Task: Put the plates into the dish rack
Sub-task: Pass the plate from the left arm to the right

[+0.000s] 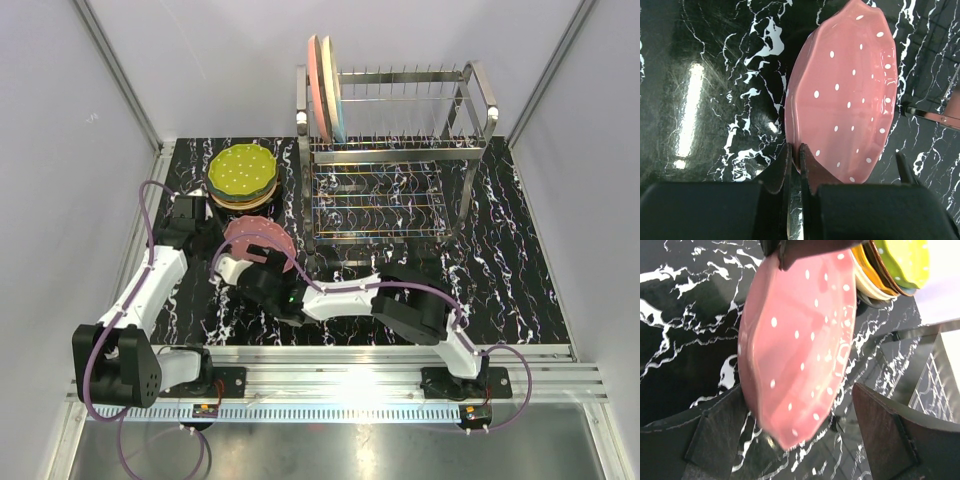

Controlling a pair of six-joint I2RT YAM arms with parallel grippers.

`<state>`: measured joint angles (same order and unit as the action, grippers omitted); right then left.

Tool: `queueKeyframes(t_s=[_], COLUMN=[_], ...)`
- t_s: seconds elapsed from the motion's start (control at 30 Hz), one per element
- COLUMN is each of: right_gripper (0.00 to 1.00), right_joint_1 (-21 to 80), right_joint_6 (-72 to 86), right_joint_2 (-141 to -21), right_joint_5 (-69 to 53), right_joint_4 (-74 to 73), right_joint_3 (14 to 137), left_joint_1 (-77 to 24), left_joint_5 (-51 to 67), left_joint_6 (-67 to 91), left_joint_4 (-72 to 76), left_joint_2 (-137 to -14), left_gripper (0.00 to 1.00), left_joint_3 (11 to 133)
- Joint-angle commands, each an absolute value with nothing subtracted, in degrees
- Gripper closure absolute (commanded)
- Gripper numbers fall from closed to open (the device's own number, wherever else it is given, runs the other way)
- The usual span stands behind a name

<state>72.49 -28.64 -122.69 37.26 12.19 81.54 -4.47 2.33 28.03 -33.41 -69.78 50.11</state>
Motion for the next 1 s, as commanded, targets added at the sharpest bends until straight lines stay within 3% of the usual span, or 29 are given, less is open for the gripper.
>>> queueKeyframes(t_s=[0.0,0.17,0.27,0.43,0.5,0.53,0.57,0.63,0.73,0.8,0.87,0.97], right_gripper=[0.10,0.14,0.22,0.47,0.51,0.56,0.58,0.64,0.80,0.91,1.00,1.00], right_joint_1=[72.25,72.07,71.72,71.63,71.63,71.80,71.89,72.51,74.43,75.58,77.25,78.92], right_joint_6=[-30.32,-30.06,-29.97,-30.59,-29.45,-28.49,-27.95,-26.81,-26.72,-26.81,-26.72,-25.23], right_joint_2=[-125.67,-127.09,-126.92,-124.90,-123.50,-122.70,-122.00,-120.33,-119.09,-118.22,-117.69,-117.07], right_joint_5=[34.81,33.93,33.92,35.77,35.07,34.55,34.19,34.27,35.76,36.21,37.09,38.23], right_joint_4=[19.42,20.04,20.30,23.98,24.43,24.61,24.61,24.61,25.05,26.01,26.89,27.42], right_joint_3=[82.26,82.97,82.44,79.81,78.76,78.14,77.18,76.29,74.54,72.95,71.55,70.49], left_joint_1=[-4.75,-4.75,-4.75,-4.75,-4.75,-4.75,-4.75,-4.66,-4.57,-4.57,-4.39,-4.04], left_joint_5=[6.33,5.98,6.33,6.68,6.86,6.68,6.77,6.77,6.33,6.24,6.06,5.45], left_joint_6=[27.86,27.95,28.04,28.12,28.04,28.21,28.30,28.21,28.13,28.12,28.21,28.30], left_joint_4=[-28.39,-28.39,-27.86,-27.33,-27.16,-26.90,-26.81,-26.63,-26.54,-26.46,-26.63,-26.63], left_joint_2=[-66.97,-66.10,-65.31,-64.69,-64.51,-64.42,-64.25,-64.16,-63.72,-63.28,-63.02,-62.41], left_gripper=[1.00,1.00,1.00,1.00,0.99,0.87,0.83,0.83,0.76,0.63,0.59,0.47], left_joint_3=[50.89,50.89,50.63,50.36,50.36,50.36,50.27,50.19,50.36,50.45,50.45,50.45])
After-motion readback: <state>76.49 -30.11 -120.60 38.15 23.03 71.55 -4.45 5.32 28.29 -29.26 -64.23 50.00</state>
